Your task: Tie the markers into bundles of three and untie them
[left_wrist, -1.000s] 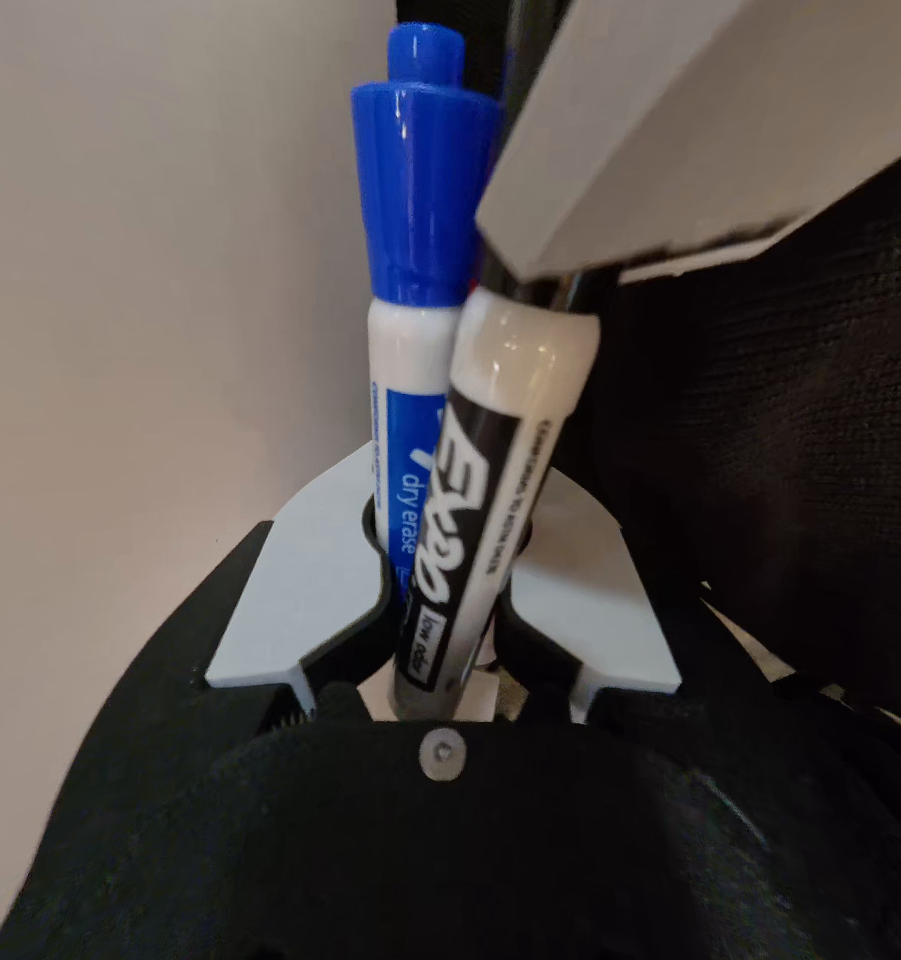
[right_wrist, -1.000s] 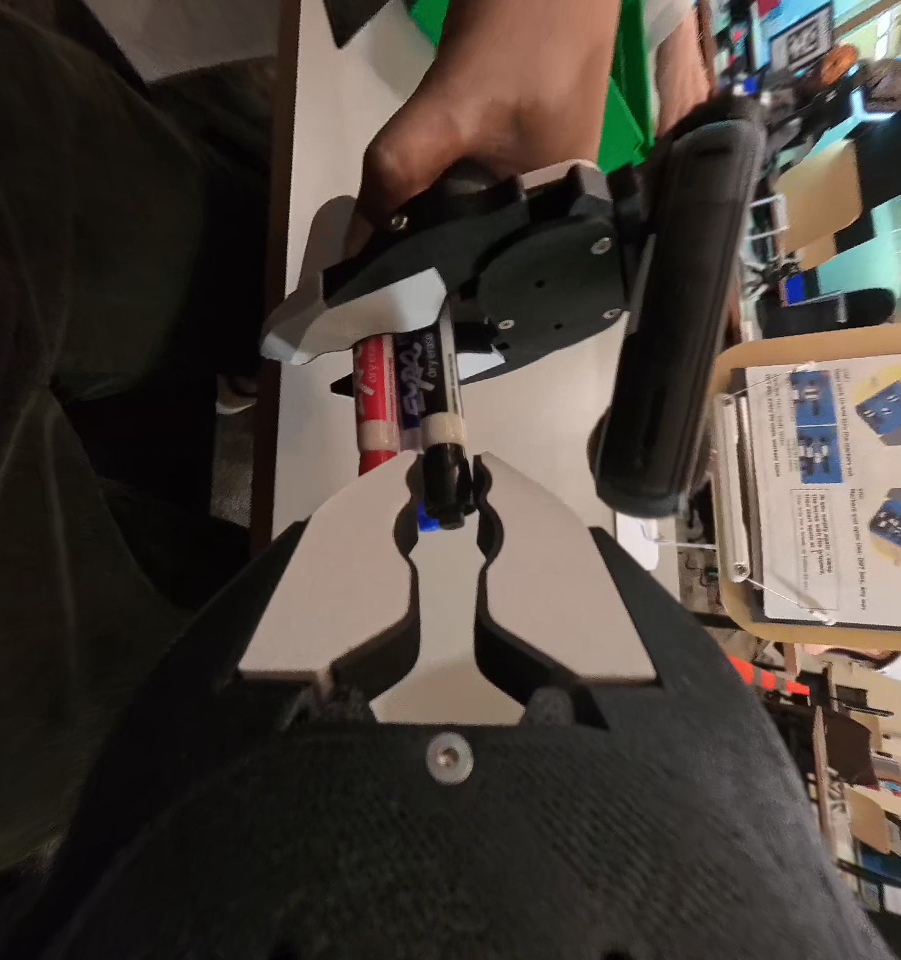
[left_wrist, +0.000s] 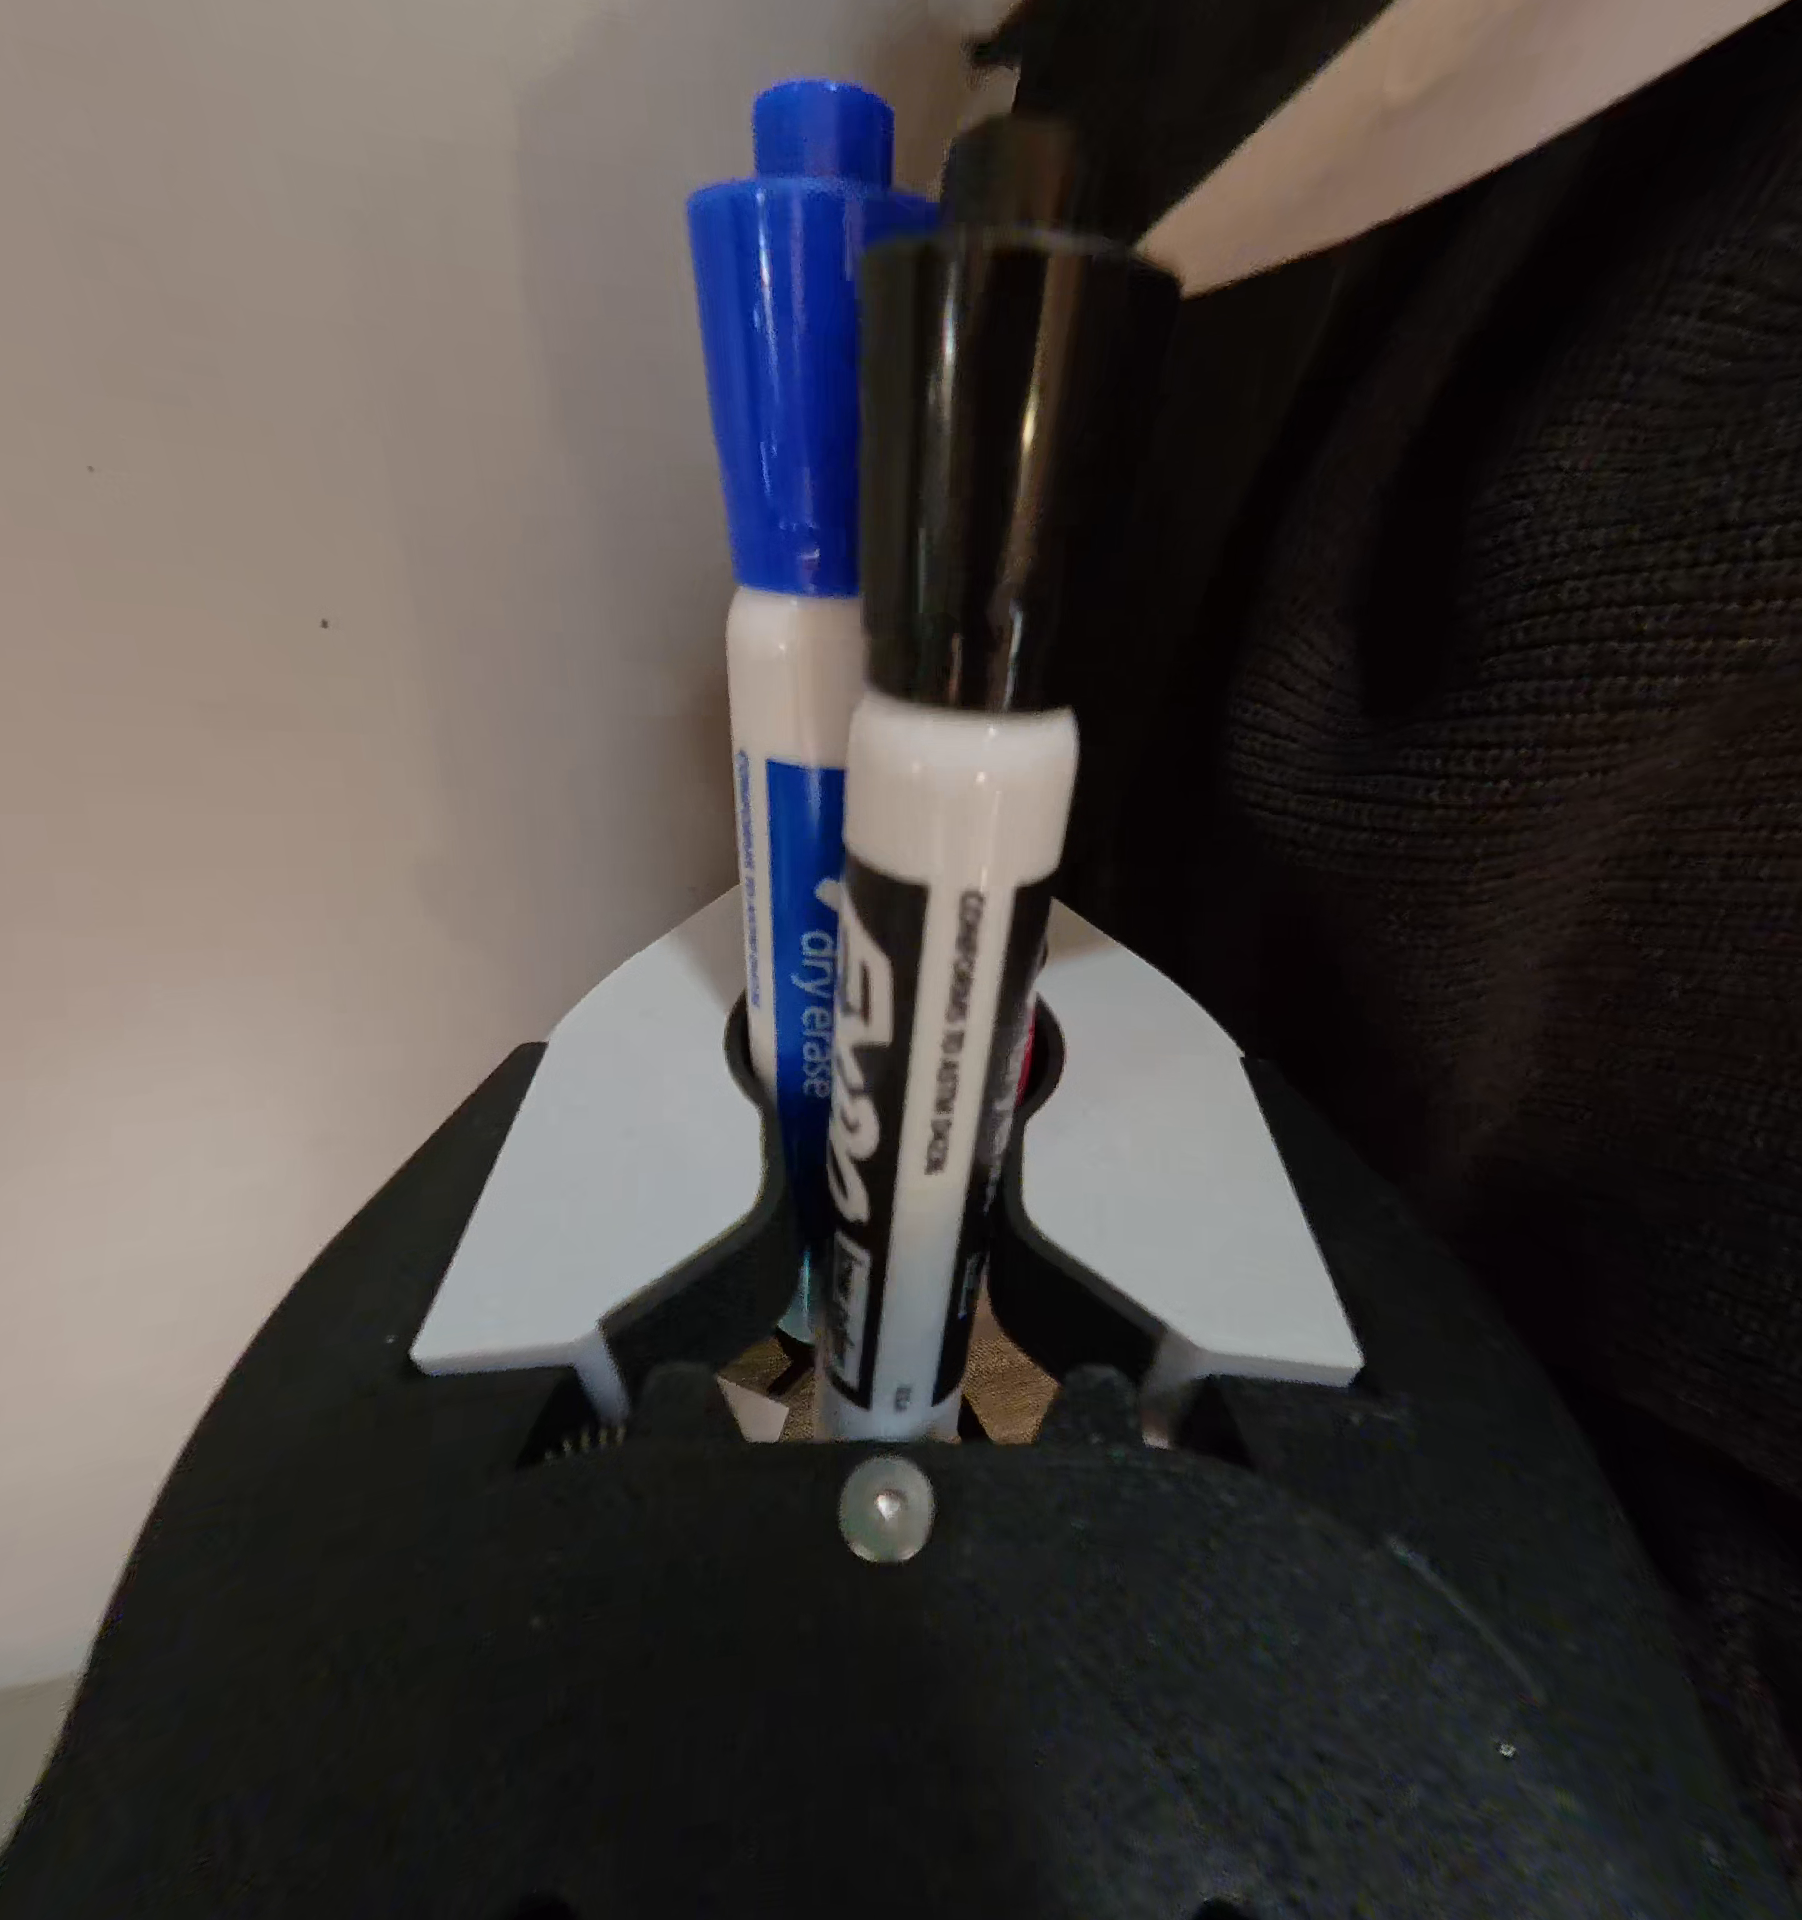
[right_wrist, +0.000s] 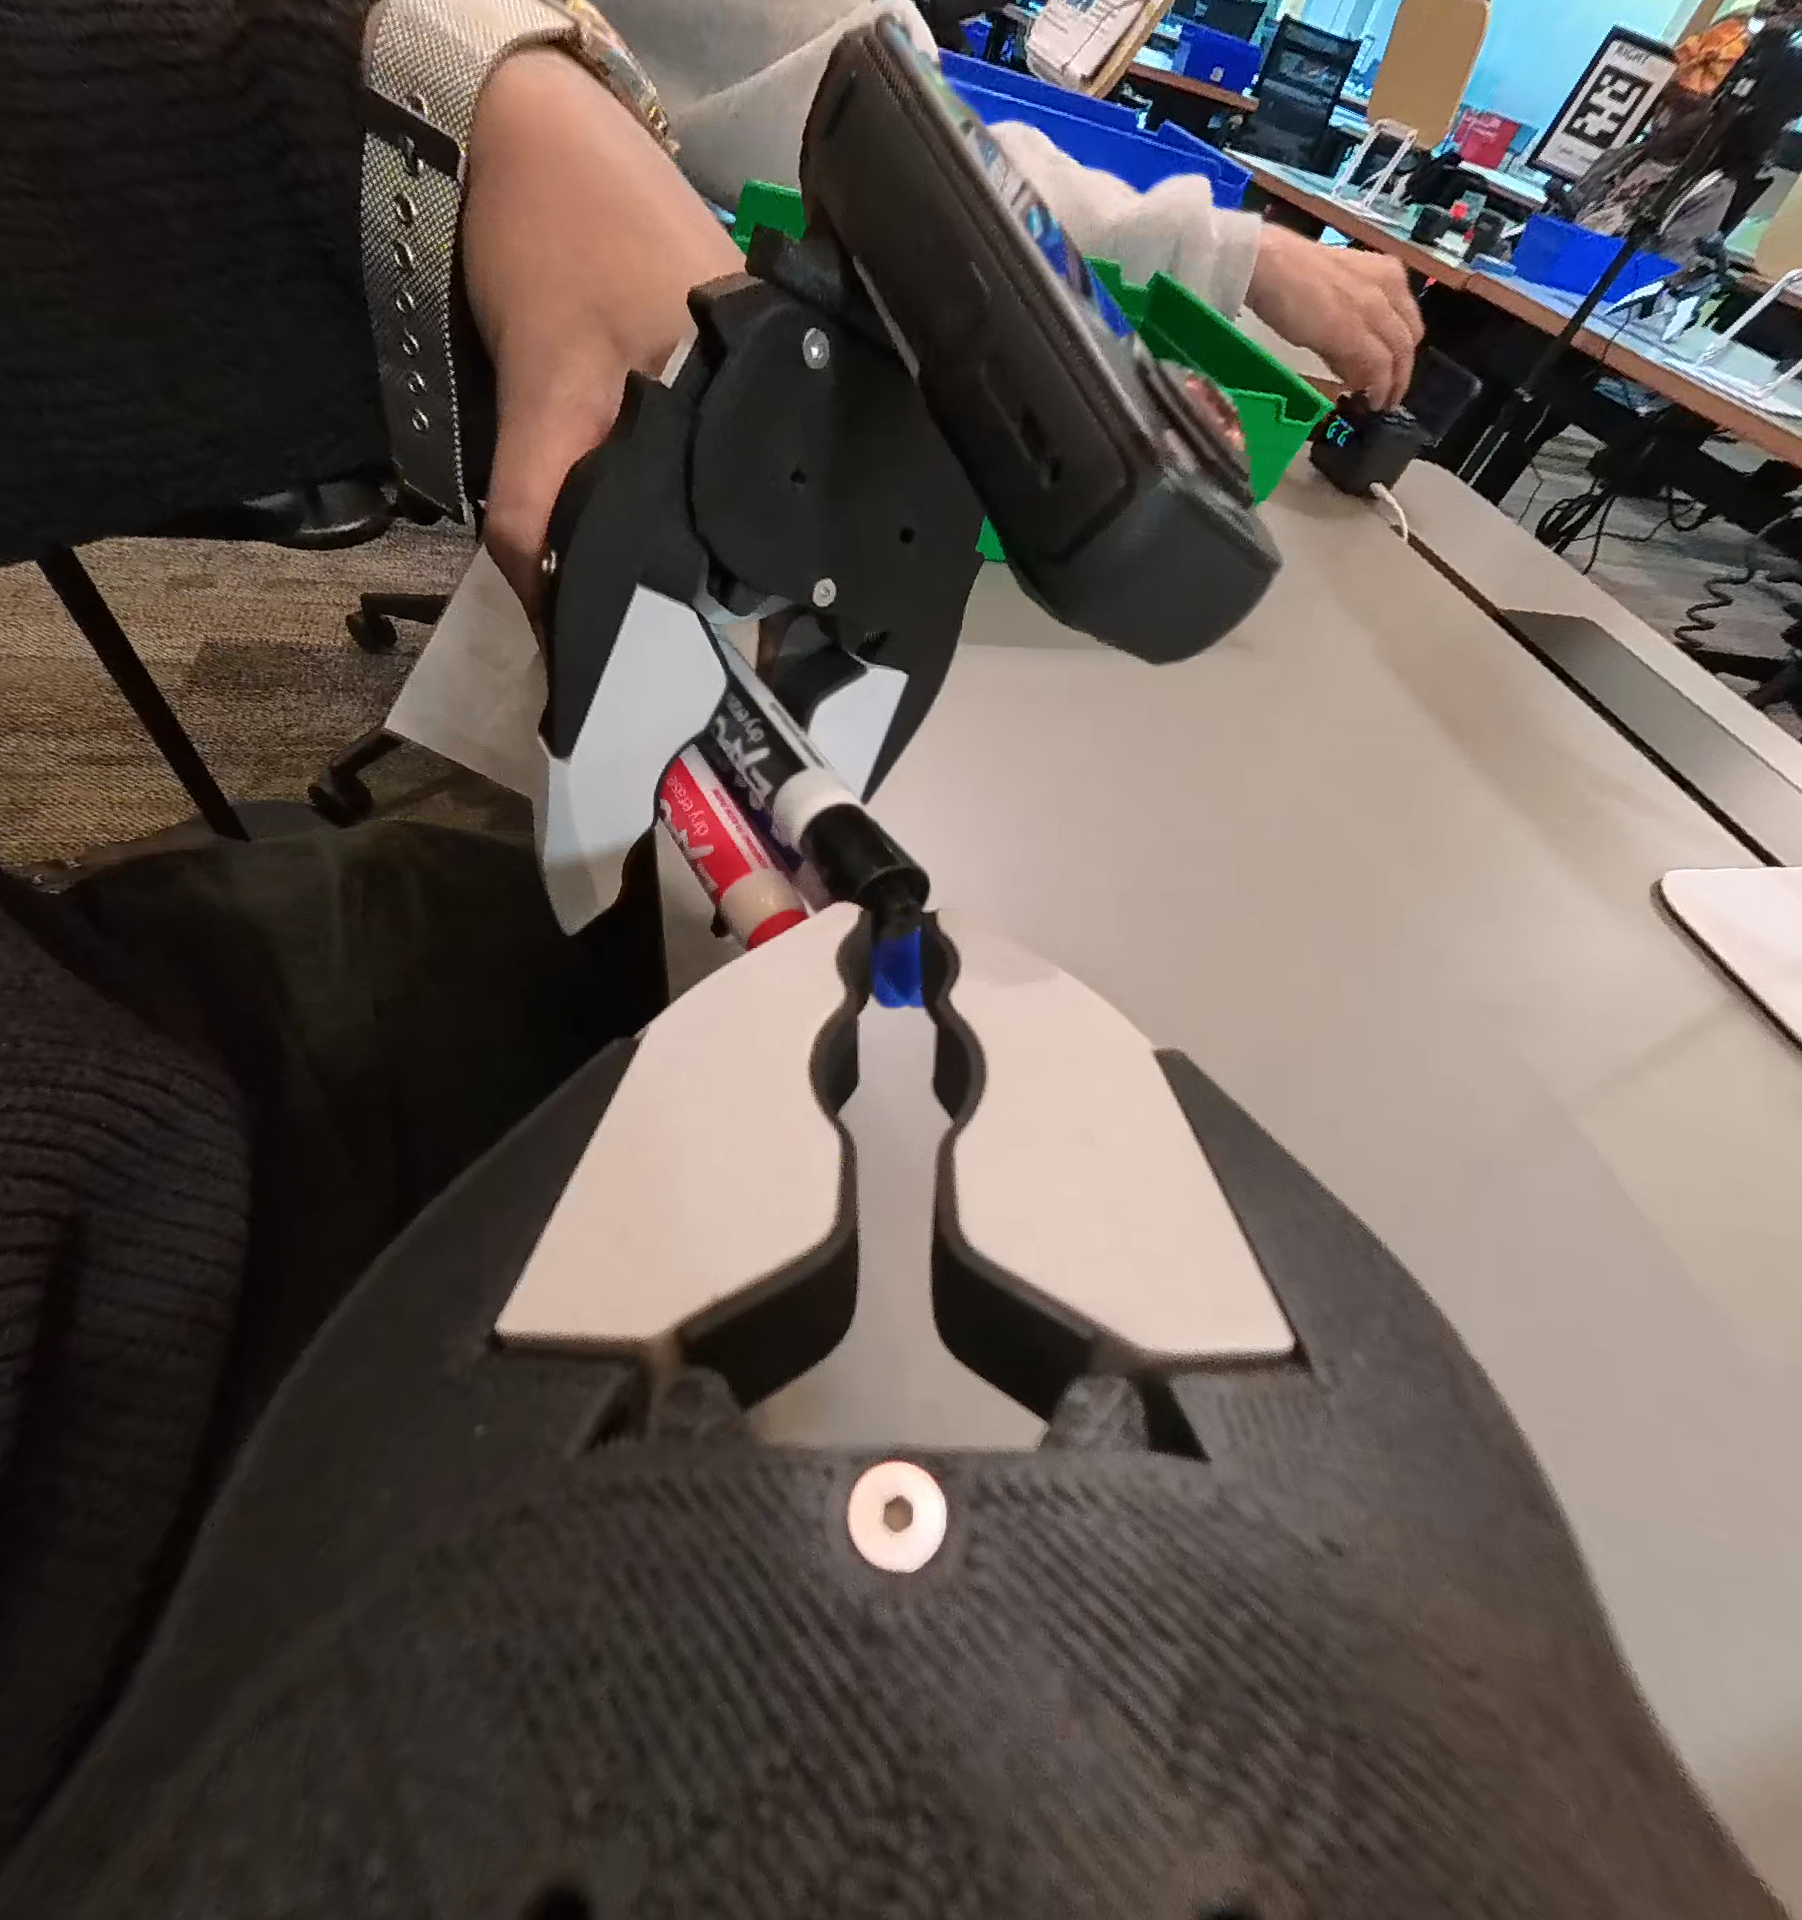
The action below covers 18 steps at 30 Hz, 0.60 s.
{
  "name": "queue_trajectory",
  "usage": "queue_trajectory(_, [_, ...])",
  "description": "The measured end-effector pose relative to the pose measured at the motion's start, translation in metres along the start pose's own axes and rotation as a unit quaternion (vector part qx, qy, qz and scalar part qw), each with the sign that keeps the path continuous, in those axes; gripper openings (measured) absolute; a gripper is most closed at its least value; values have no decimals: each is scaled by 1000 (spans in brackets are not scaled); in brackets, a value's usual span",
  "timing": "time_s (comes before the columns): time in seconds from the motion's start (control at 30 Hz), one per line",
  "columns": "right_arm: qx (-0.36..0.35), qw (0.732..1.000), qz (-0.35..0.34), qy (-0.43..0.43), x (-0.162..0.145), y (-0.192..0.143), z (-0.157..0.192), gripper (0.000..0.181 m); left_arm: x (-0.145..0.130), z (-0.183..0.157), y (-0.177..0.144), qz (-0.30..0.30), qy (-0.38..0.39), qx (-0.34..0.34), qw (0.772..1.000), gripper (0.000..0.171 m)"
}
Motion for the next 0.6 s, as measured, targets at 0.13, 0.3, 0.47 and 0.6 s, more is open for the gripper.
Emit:
queue_trajectory(0.13, [-6,1000,3,-14,1,-1,4,11,1,-4,-3,1,4,7,1000,43])
queue_trajectory(0.3, [-31,999,-7,-41,5,-7,3,19,0,-4,-6,5,-2,19,1000,43])
queue_trajectory(0.47, [-40,996,-11,-85,10,-6,11,28,3,-8,2,26,2,21,999,43])
queue_trajectory(0.6, [-36,992,16,-121,5,2,20,36,6,-11,8,36,10,14,999,43])
Point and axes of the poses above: each gripper's, where its closed fingertips meet, y out along the fingers, x out of its top, z = x × y across the jaws, the point moved 6 cm from there along -y, back along the fingers, and after that the axes turned 2 degrees about z, right-handed, at the moved point
